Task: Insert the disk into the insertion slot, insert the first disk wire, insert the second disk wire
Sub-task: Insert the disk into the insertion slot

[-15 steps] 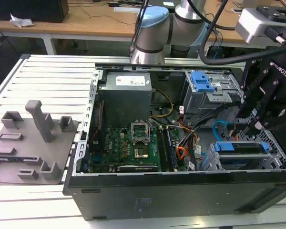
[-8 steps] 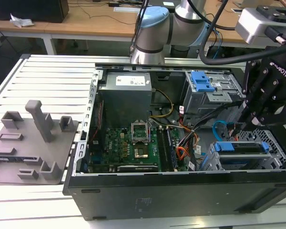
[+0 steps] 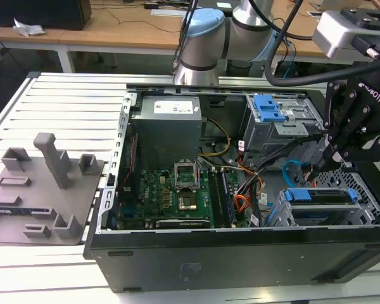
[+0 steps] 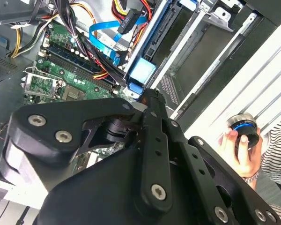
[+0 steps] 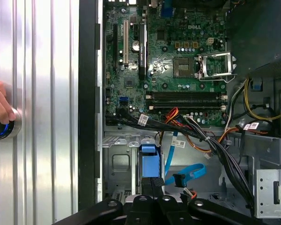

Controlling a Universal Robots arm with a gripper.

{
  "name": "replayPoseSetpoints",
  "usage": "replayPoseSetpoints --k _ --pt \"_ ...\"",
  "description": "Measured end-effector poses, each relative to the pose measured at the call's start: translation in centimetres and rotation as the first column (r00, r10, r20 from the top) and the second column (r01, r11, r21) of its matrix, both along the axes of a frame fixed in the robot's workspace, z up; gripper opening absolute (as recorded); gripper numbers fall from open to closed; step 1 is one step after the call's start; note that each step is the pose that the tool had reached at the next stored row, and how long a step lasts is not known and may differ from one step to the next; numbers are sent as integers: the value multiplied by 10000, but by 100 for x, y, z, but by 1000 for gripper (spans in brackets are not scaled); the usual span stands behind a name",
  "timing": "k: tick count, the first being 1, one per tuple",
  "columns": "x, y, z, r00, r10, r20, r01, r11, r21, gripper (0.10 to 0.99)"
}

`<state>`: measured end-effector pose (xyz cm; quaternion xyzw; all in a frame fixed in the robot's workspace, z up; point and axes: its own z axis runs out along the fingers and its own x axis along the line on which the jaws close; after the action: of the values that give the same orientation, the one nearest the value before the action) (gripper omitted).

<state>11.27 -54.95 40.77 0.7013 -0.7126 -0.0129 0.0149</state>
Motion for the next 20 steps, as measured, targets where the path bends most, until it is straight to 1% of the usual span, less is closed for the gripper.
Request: replayPoseSetpoints --k 5,8,9,10,11,12,17,18,20 --pt "10 1 -2 10000 1 0 -1 10000 1 106" --pt "97 20 -1 10000 0 -4 0 10000 -4 106" --pt "175 40 0 10000 0 -11 0 10000 -6 106" --pt "222 53 -1 10000 0 -14 0 10000 -5 106" --pt "239 57 -1 10000 1 -16 -1 10000 -5 106" --pt "252 60 -3 10000 1 -20 -1 10000 -5 106" --pt "256 60 -34 10000 0 -24 0 10000 -4 106" --pt "256 60 -47 10000 0 -25 0 10000 -4 106" --pt "256 60 -102 10000 0 -26 0 10000 -6 106"
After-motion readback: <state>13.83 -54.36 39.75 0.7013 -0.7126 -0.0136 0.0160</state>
